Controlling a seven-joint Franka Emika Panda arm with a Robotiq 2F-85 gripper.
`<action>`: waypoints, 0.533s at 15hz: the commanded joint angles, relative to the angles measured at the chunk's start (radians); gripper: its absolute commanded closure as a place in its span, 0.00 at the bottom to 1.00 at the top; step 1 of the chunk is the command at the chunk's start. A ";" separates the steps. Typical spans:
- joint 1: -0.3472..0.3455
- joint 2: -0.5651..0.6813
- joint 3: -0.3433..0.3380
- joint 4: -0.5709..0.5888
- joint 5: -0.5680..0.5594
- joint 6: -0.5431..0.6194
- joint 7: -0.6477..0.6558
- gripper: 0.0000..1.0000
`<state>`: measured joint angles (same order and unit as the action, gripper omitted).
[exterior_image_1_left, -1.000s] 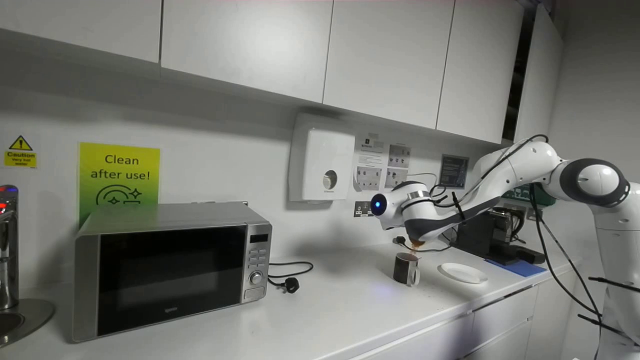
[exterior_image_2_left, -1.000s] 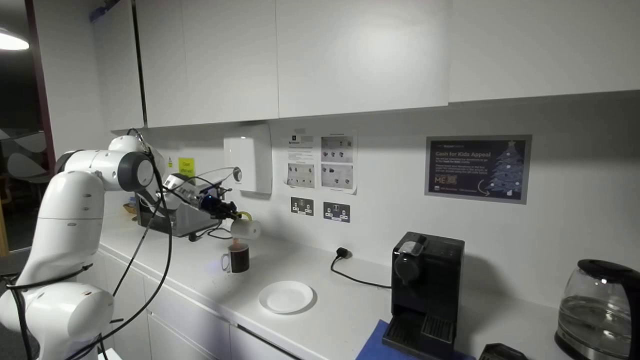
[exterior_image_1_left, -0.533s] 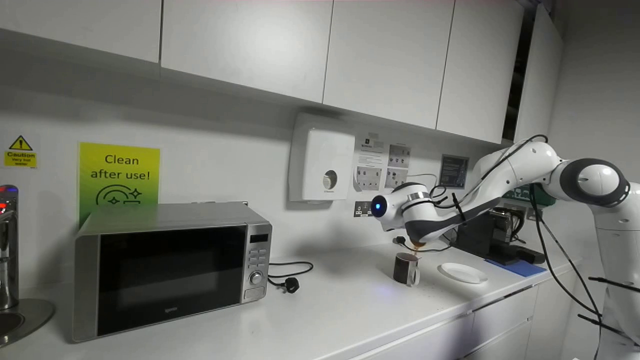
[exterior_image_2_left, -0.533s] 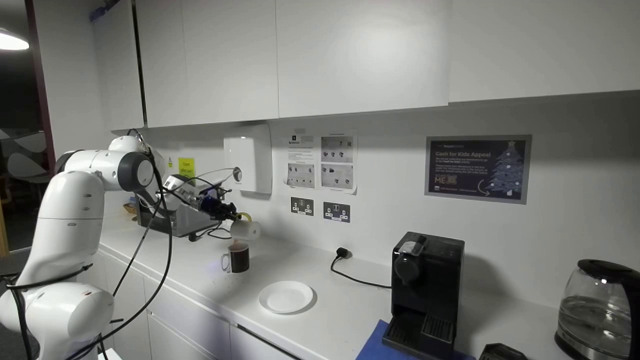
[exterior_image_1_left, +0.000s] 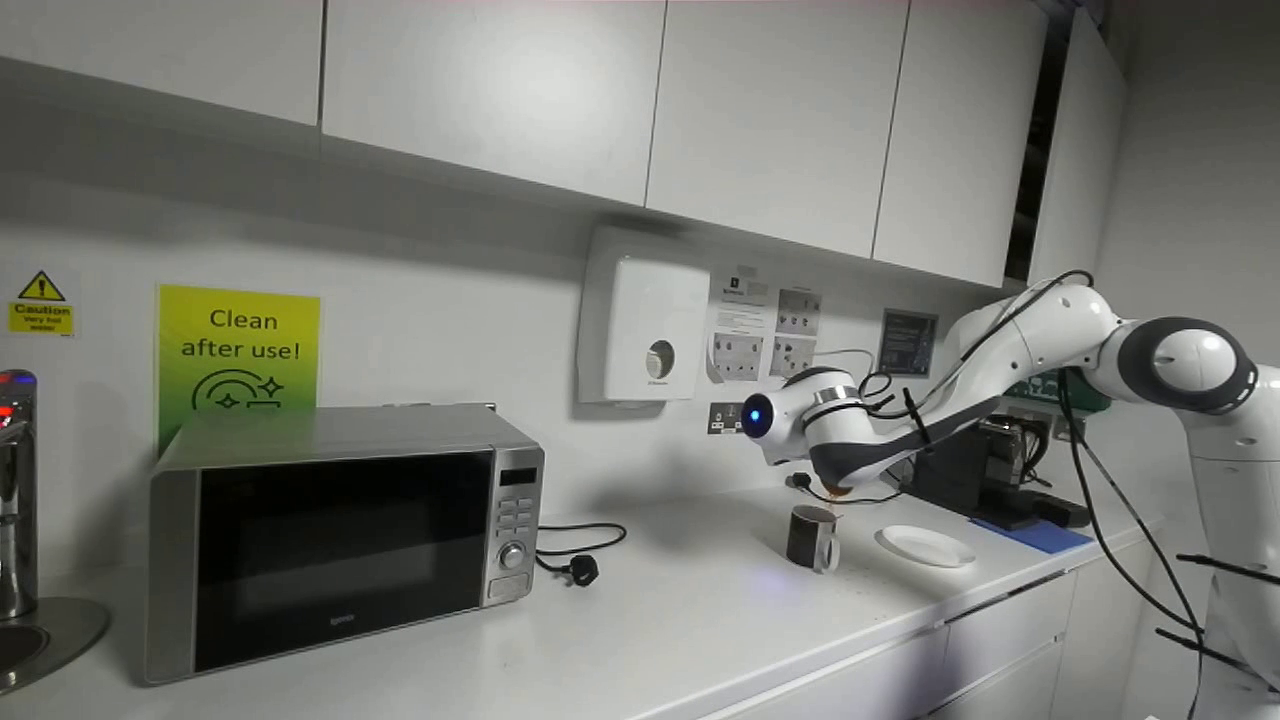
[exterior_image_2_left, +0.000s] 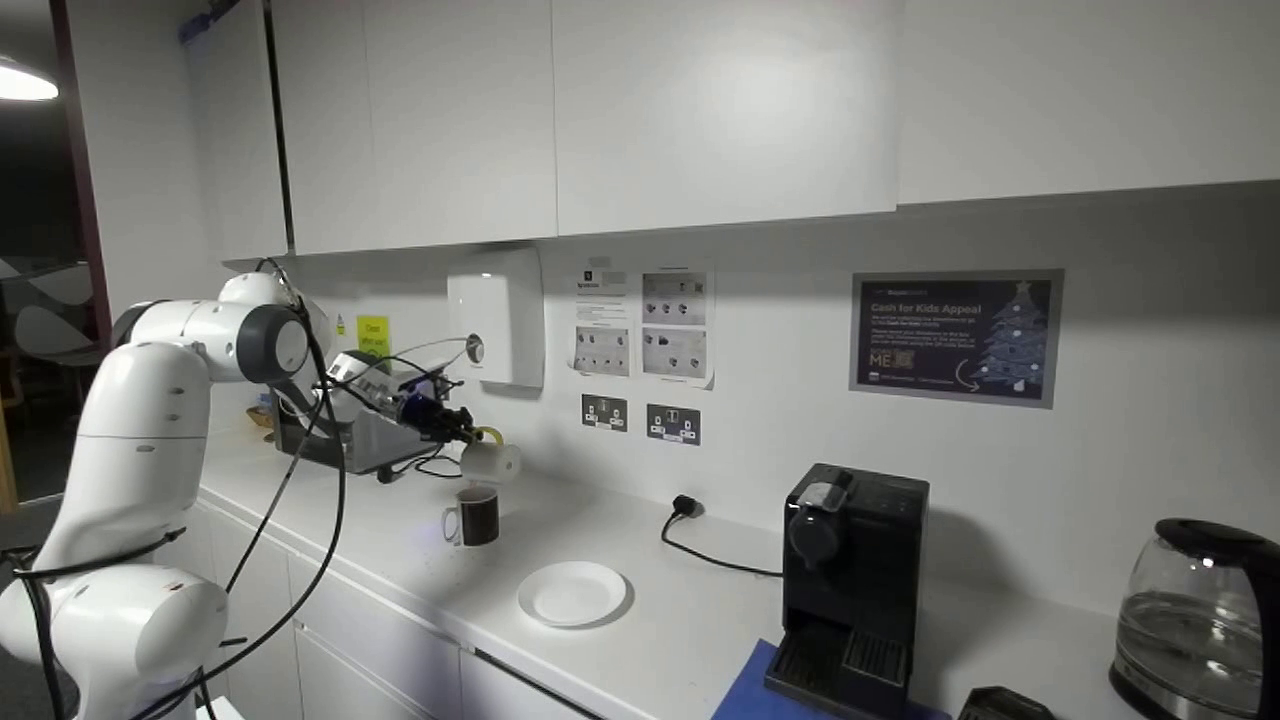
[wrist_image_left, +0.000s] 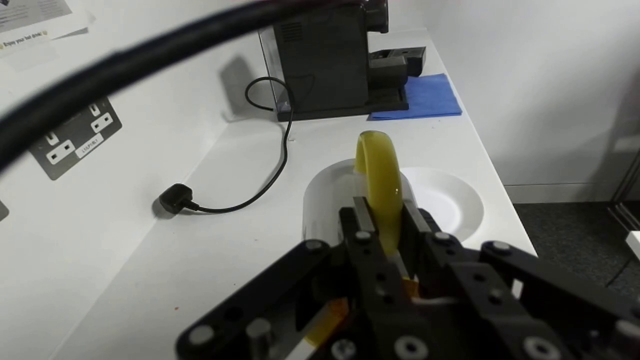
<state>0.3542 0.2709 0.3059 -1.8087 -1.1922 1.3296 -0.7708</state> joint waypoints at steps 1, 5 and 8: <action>0.007 -0.012 0.005 0.005 -0.028 -0.059 -0.039 0.95; 0.007 -0.006 0.005 0.013 -0.032 -0.066 -0.045 0.95; 0.008 -0.001 0.004 0.019 -0.034 -0.072 -0.058 0.95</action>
<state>0.3542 0.2726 0.3059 -1.8085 -1.1923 1.3181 -0.7789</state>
